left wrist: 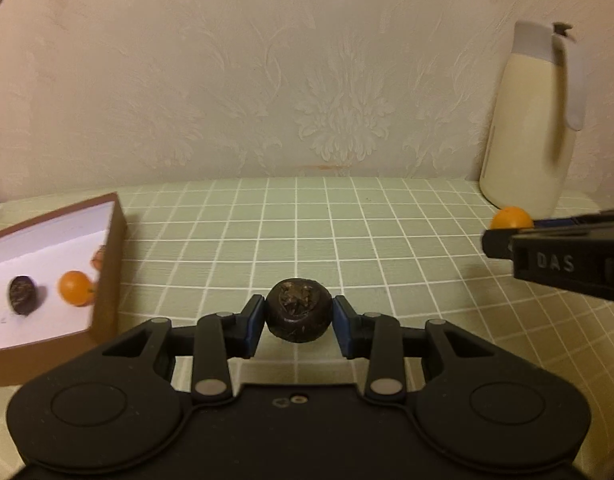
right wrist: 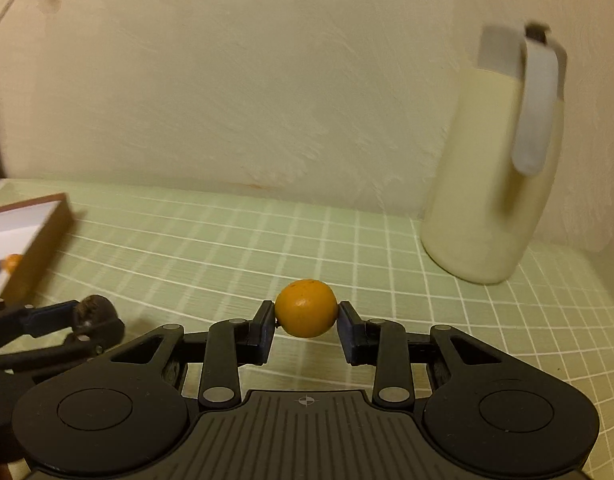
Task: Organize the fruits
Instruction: 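Carry both held fruits over the white box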
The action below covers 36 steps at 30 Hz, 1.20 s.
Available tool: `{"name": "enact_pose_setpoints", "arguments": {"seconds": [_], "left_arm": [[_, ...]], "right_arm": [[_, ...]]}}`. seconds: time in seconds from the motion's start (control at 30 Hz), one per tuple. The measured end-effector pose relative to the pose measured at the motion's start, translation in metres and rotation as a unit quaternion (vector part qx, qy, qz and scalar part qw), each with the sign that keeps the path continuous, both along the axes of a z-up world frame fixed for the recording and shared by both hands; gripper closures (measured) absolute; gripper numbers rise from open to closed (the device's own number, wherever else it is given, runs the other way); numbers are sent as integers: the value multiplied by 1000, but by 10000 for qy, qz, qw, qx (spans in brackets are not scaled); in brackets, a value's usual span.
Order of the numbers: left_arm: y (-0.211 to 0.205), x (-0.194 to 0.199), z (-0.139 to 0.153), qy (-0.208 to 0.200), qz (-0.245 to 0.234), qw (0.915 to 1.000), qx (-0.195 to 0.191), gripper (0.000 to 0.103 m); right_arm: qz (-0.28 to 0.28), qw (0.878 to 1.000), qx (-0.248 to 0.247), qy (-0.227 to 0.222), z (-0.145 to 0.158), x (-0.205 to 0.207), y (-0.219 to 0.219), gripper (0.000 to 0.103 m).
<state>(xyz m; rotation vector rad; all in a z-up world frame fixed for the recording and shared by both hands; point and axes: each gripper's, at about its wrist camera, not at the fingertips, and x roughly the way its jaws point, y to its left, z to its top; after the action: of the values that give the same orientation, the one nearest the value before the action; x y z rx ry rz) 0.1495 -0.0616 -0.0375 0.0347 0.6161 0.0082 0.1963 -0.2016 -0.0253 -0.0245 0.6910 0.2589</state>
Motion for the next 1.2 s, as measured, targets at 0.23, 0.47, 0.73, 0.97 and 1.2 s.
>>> {"name": "enact_pose_setpoints", "arguments": {"seconds": [0.23, 0.47, 0.73, 0.97, 1.2], "left_arm": [[15, -34, 17, -169, 106, 9998, 85, 76], [36, -64, 32, -336, 290, 9989, 179, 76], [64, -95, 43, -458, 534, 9972, 244, 76], [94, -114, 55, -618, 918, 9935, 259, 76], [126, -131, 62, -697, 1285, 9890, 229, 76]], "right_arm": [[425, 9988, 27, -238, 26, -33, 22, 69], [755, 9962, 92, -424, 47, -60, 43, 69], [1115, 9922, 93, -547, 60, -84, 68, 69], [1484, 9865, 167, -667, 71, -98, 97, 69], [1797, 9809, 241, -709, 76, -107, 126, 69]]}}
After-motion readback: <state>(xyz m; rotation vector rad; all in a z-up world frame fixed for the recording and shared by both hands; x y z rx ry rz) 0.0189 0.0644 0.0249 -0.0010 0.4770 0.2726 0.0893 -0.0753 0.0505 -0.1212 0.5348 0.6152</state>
